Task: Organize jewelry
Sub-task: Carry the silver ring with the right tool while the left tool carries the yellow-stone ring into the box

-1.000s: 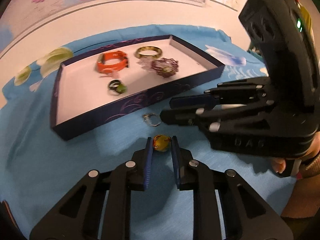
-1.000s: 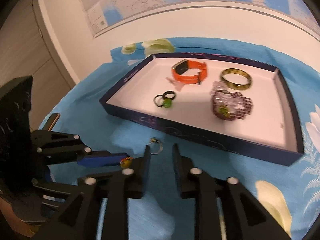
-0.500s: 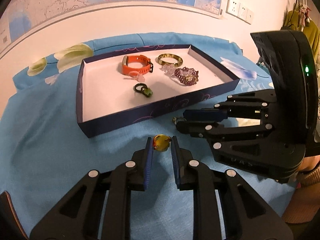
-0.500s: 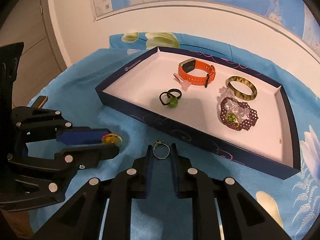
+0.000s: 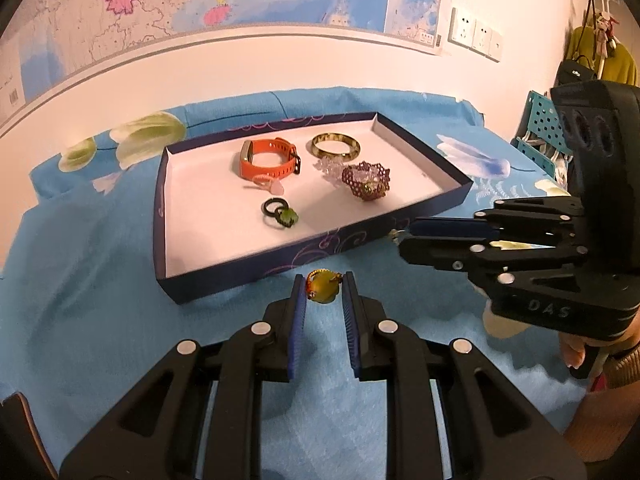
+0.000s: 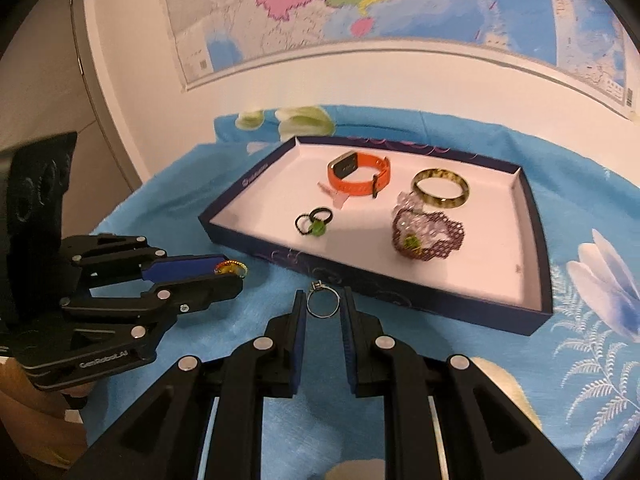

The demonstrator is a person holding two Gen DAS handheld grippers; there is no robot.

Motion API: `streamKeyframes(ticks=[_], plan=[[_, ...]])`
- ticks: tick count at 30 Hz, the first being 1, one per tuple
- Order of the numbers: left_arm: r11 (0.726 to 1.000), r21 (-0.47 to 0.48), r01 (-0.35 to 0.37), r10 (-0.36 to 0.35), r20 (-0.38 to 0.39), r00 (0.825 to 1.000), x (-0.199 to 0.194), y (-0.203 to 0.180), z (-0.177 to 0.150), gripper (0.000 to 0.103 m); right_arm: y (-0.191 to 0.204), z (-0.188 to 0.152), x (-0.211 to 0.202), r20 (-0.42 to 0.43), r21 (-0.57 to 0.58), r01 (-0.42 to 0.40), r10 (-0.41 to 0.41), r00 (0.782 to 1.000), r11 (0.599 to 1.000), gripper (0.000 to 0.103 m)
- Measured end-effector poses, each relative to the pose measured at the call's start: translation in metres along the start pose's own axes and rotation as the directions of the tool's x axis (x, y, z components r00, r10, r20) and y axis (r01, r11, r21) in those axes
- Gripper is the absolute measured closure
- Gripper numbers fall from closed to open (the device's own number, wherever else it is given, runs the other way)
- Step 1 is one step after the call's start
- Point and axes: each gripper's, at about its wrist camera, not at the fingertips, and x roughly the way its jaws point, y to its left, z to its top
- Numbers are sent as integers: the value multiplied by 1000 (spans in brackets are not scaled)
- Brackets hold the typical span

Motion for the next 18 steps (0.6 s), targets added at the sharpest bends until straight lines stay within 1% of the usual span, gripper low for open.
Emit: streamKeyframes(ticks=[9,18], plan=[[1000,-16,-16,16,32,999,-2,0,13,84,-14,10,-10,51,30,0,-2,999,1000,88],[999,-14,-35,36,58,998,-3,0,25,84,-18,14,-13,64,33,3,-5,998,999,88]])
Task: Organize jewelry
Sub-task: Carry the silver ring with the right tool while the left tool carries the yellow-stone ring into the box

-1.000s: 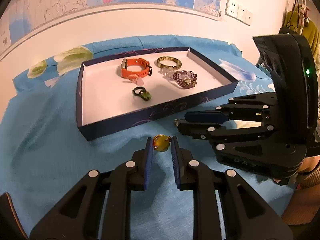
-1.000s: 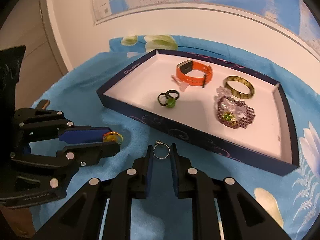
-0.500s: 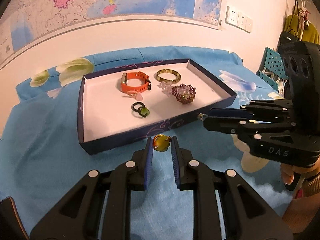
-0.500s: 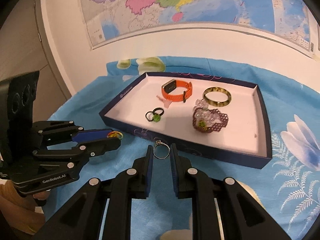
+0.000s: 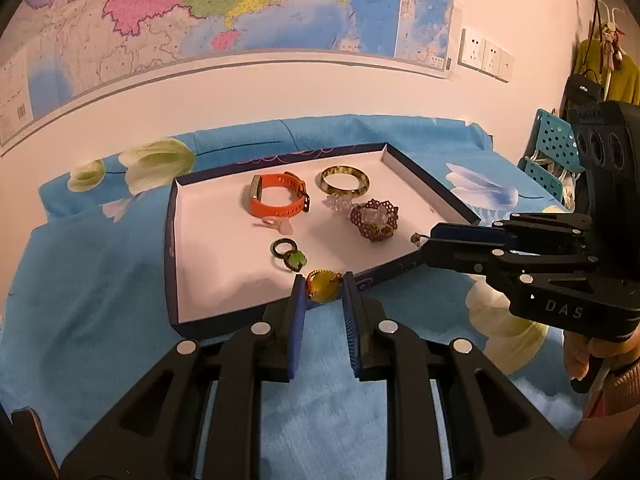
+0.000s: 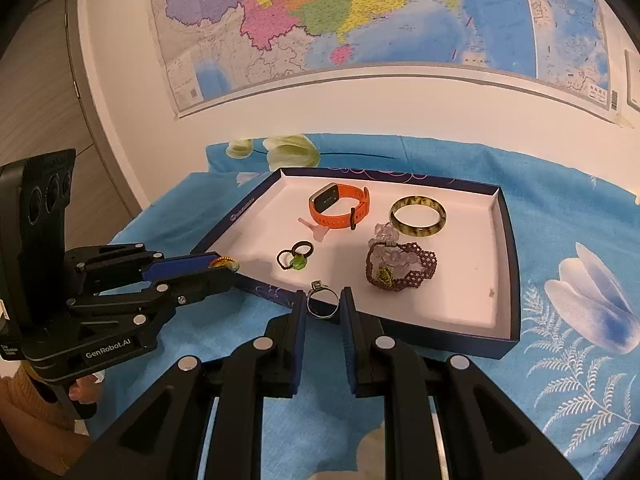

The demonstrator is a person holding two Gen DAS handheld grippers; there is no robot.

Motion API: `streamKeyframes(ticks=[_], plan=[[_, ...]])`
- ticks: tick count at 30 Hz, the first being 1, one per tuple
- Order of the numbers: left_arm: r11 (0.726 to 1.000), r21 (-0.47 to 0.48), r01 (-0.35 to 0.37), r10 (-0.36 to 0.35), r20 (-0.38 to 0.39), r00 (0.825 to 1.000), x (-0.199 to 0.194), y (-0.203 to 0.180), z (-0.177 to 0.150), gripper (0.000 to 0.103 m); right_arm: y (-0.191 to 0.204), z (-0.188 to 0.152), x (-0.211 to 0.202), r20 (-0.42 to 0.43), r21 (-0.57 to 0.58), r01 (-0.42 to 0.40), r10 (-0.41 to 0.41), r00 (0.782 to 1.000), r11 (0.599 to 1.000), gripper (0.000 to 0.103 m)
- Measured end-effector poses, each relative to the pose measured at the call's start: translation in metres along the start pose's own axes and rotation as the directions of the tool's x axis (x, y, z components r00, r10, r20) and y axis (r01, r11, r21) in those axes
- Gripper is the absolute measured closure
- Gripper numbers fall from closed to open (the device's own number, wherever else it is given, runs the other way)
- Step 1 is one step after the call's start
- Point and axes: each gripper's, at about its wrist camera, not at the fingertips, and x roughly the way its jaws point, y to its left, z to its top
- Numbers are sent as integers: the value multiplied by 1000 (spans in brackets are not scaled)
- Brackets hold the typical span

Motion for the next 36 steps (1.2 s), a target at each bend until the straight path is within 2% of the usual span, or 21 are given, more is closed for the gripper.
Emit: streamKeyframes(ticks=[19,36], plan=[[999,-4,-42,42,25,999,12,4,22,84,-15,16,11,26,28,3,-4,1000,1000,88],[998,-23,-55,54,-44,998,52,5,27,83,-31,20,48,-32,73,30,-28,999,997,87]])
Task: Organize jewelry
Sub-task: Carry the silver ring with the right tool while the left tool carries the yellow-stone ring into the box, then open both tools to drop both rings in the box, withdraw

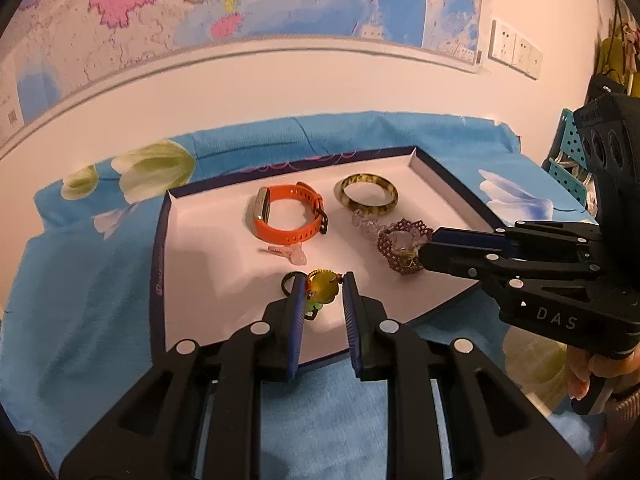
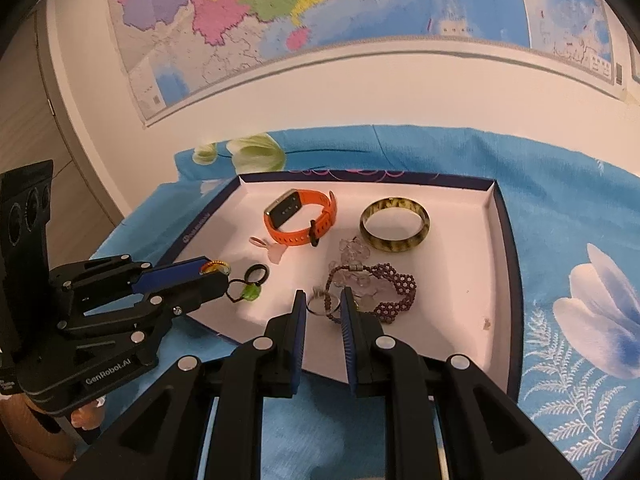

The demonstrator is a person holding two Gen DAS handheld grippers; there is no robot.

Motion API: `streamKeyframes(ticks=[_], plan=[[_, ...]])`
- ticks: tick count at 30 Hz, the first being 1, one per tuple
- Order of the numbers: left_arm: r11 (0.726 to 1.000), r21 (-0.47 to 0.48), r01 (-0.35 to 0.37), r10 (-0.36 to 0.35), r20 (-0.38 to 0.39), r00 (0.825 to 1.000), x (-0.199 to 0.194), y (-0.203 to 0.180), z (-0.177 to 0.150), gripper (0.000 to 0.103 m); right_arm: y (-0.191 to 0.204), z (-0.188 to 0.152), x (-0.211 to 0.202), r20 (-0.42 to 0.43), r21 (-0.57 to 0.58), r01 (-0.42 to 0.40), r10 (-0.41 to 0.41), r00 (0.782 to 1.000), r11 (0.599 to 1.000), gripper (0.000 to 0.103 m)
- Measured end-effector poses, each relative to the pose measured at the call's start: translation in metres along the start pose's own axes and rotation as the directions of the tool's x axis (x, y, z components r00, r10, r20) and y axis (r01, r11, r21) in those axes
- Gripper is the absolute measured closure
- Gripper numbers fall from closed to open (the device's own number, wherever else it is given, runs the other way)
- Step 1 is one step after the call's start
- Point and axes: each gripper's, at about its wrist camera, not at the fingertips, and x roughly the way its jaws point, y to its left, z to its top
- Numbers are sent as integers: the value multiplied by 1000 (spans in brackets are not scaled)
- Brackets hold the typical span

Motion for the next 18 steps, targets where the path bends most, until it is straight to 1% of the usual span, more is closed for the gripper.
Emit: streamKeyframes(ticks=[7,10,12,13,14,15,16,17,18], plan=[[1000,-27,3,-5,-53,999,18,4,-3,83,0,1,8,-18,-2,13,-13,1000,1000,87],[999,-32,2,-4,-58,998,20,4,-5,76,-1,0,9,-19,3,18,-18,1000,1000,84],[999,-38,3,-5,-55,998,18,5,-5,66,-2,0,6,-12,9,18,-18,1000,1000,81],[999,-42,5,-7,-50,999,16,6,-5,63,-2,0,5,-7,11,17,-16,1000,1000,77],[999,-46,7,-9,-48,999,15,6,-5,56,-2,-1,3,-1,13,15,-15,1000,1000,73],[999,-50,6,-8,-40,999,12,7,-5,53,-2,-1,-1,9,16,13,-13,1000,1000,70],[999,-51,6,-8,-31,999,9,7,-6,52,-3,-2,-4,19,20,13,-13,1000,1000,63],[999,-52,8,-9,-20,1000,4,7,-6,41,-3,-3,-7,30,23,12,-13,999,1000,57],[998,-55,4,-4,-8,1000,-1,8,-7,26,-3,-5,-12,43,24,14,-15,999,1000,55]])
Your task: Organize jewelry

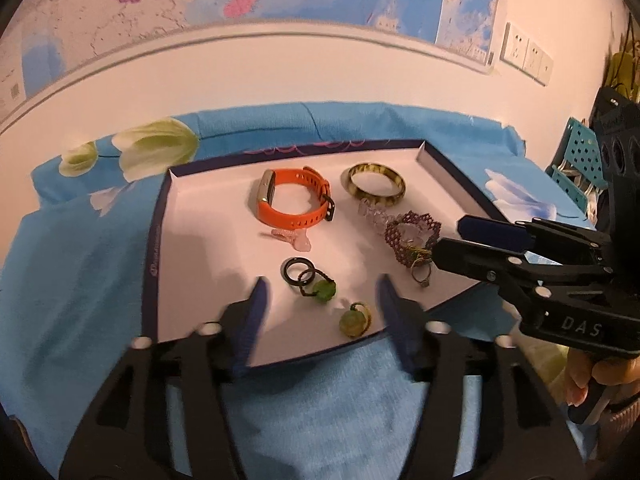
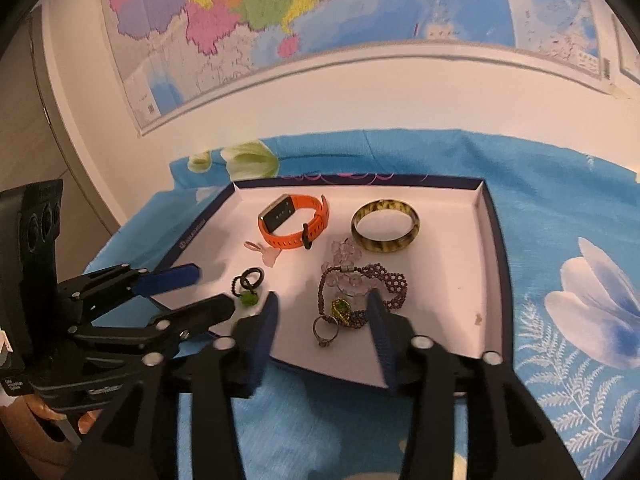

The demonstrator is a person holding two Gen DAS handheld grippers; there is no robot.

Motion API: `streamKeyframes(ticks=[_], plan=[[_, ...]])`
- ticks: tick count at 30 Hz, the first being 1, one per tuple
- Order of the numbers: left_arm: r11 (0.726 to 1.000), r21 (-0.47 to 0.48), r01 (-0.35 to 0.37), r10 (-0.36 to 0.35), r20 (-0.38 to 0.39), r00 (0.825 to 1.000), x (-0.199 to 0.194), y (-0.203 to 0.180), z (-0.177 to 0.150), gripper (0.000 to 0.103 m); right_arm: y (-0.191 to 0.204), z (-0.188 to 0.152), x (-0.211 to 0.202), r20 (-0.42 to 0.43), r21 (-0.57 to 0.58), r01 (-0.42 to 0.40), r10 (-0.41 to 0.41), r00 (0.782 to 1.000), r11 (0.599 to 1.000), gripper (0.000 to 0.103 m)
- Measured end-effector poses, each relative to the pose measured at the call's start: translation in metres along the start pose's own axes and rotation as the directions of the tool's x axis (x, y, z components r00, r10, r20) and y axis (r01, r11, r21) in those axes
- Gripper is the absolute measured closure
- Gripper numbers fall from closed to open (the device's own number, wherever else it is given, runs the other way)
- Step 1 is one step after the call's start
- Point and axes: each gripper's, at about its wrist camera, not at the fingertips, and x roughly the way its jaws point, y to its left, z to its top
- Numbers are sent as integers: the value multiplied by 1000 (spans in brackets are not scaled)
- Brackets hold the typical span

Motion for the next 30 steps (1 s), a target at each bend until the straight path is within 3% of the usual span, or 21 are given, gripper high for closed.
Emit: streamKeyframes(ticks=[3,5,8,20,30], plan=[[1000,-11,-22,23,51,998,-19,2,-3,13,1,-5,-13,34,5,12,-12,999,1000,37],[999,-23,-40,42,93,995,-34,4,-6,5,2,-8,-22,60,7,32,-32,998,999,18],[997,-34,-73,77,145,986,-56,4,-13,5,6,-13,-40,111,11,61,-62,992,998,6],[984,-101,-149,175,343,923,-143,-9,-43,5,38,-47,-109,294,-29,151,-136,946,988,7],[980,-111,-168,197,365,910,-167,-21,-60,5,54,-68,-134,327,-39,168,-146,934,985,7]])
